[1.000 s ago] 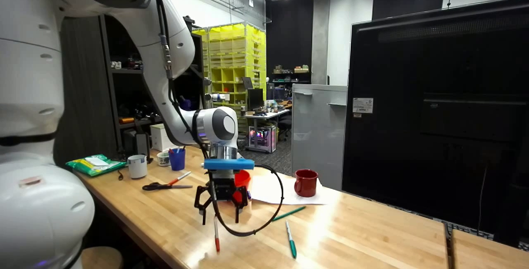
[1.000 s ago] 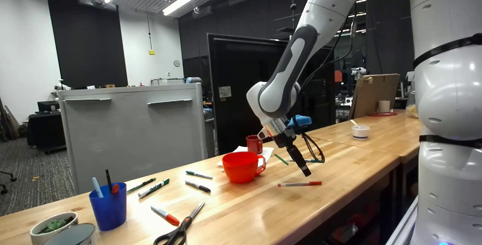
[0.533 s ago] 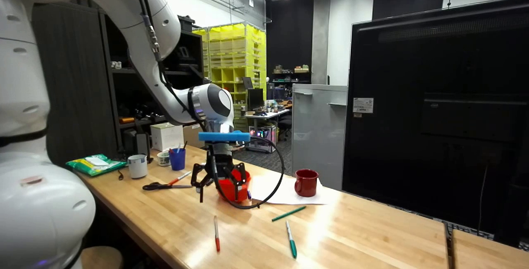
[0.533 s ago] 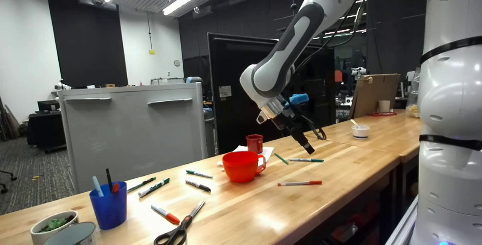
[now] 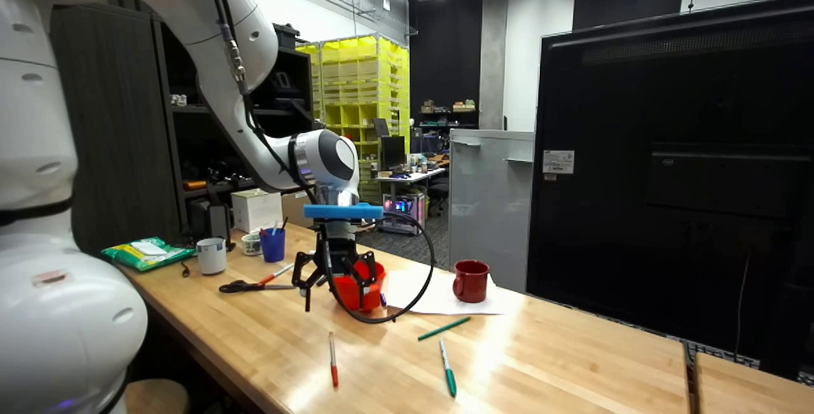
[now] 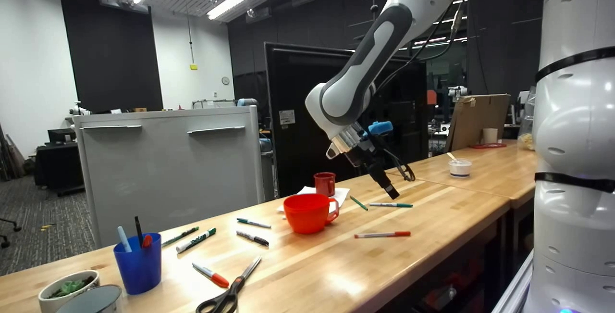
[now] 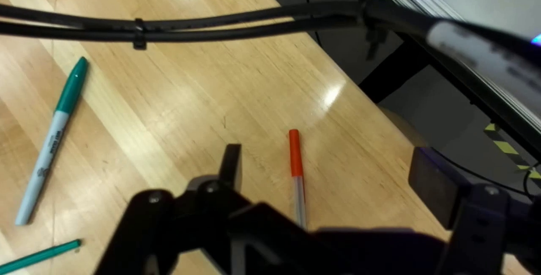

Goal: Move one orange pen to the right

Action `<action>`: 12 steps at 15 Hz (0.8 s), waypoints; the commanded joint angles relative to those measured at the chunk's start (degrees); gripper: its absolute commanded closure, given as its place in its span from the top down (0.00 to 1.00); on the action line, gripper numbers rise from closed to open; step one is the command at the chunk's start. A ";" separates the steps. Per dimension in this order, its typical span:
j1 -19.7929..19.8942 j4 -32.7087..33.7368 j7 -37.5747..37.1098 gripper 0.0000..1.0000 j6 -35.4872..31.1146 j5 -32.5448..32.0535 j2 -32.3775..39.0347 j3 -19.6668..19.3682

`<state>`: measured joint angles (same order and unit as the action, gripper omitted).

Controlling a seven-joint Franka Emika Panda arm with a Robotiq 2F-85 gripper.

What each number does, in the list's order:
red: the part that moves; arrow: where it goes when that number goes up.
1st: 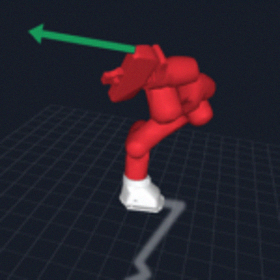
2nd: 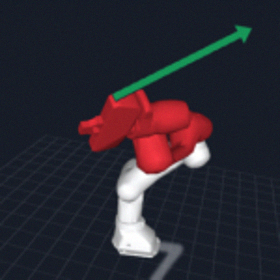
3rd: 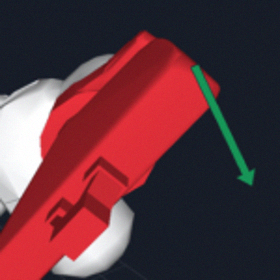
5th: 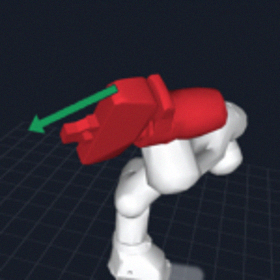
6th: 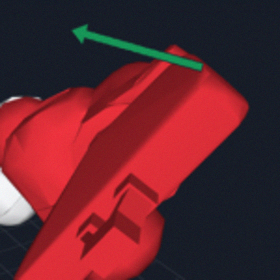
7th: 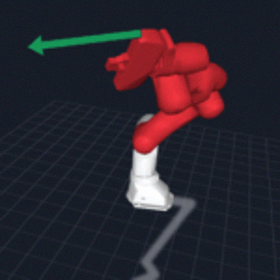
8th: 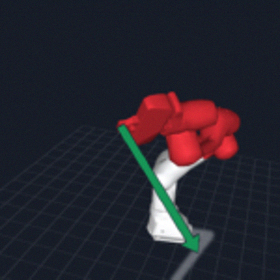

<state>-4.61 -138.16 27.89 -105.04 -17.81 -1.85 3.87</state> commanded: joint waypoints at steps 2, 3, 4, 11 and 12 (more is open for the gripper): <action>1.34 -2.37 3.60 1.00 -9.30 11.42 0.44 -1.63; 1.72 -3.54 4.50 1.00 -11.26 14.60 0.34 -2.02; 2.11 -4.71 5.33 1.00 -13.01 17.89 0.17 -2.41; 2.69 -14.45 9.50 1.00 -25.11 31.08 -2.48 -3.33; 2.56 -15.08 10.07 1.00 -25.79 32.13 -2.50 -3.27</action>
<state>-1.89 -148.97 36.14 -127.18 10.93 -1.39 0.28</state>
